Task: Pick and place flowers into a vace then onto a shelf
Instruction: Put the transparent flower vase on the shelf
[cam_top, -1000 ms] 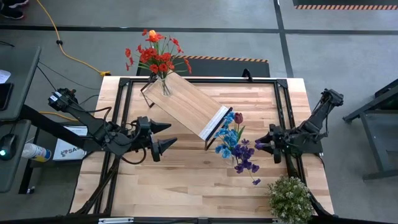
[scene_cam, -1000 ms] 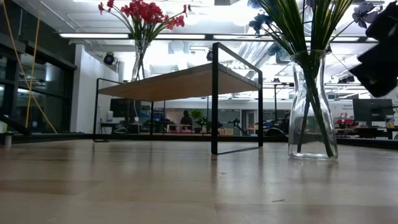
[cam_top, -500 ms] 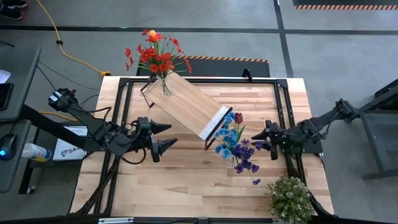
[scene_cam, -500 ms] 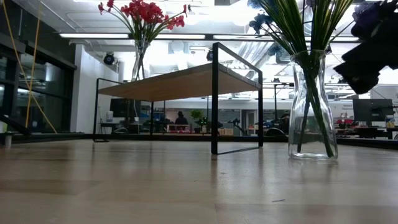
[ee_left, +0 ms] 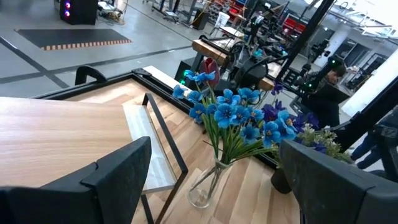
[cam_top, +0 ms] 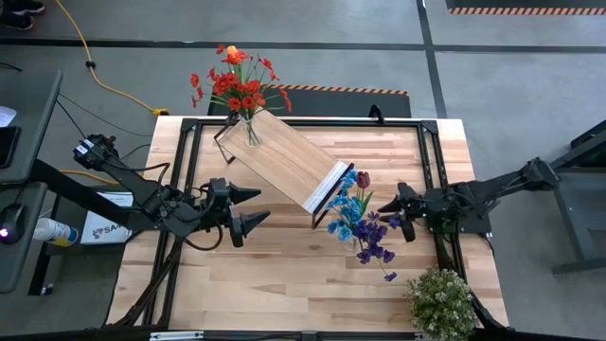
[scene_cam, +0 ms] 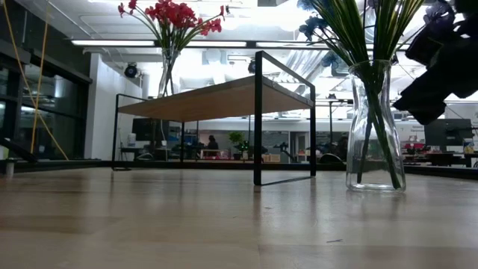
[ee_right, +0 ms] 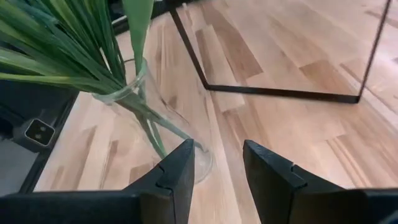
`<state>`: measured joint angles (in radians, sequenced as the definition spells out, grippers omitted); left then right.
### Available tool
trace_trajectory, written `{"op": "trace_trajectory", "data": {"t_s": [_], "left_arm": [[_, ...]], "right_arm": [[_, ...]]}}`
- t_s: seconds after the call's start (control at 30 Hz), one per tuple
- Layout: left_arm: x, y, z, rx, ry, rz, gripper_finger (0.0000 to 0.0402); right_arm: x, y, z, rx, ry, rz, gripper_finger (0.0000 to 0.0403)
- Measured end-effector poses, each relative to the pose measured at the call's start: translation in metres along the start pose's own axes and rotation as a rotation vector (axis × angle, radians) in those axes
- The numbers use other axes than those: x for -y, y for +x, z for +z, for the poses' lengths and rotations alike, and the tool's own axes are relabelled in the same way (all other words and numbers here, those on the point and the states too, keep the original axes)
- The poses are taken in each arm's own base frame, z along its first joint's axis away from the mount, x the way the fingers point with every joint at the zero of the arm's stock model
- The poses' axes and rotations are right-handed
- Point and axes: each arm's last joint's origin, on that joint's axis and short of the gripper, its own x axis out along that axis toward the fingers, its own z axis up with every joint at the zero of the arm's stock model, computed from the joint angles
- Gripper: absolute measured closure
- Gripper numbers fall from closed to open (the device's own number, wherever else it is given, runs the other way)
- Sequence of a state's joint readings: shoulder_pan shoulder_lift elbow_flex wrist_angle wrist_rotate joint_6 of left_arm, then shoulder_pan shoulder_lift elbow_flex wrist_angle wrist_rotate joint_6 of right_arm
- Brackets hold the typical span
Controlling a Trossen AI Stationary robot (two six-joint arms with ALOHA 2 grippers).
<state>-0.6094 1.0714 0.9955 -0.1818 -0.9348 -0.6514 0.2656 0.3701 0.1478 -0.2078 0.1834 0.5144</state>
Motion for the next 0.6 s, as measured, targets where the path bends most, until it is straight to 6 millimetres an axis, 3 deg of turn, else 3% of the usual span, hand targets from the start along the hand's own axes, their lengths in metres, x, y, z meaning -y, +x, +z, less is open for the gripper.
{"op": "trace_trajectory", "data": {"t_s": [0.3, 0.6], "left_arm": [[0.0, 0.0, 0.0, 0.0, 0.018, 0.0, 0.0016], [0.0, 0.0, 0.0, -0.003, 0.019, -0.004, 0.0016]], "right_arm": [[0.003, 0.015, -0.005, -0.103, -0.029, -0.029, 0.0274], [0.004, 0.018, 0.002, -0.055, -0.059, -0.008, 0.0274]]}}
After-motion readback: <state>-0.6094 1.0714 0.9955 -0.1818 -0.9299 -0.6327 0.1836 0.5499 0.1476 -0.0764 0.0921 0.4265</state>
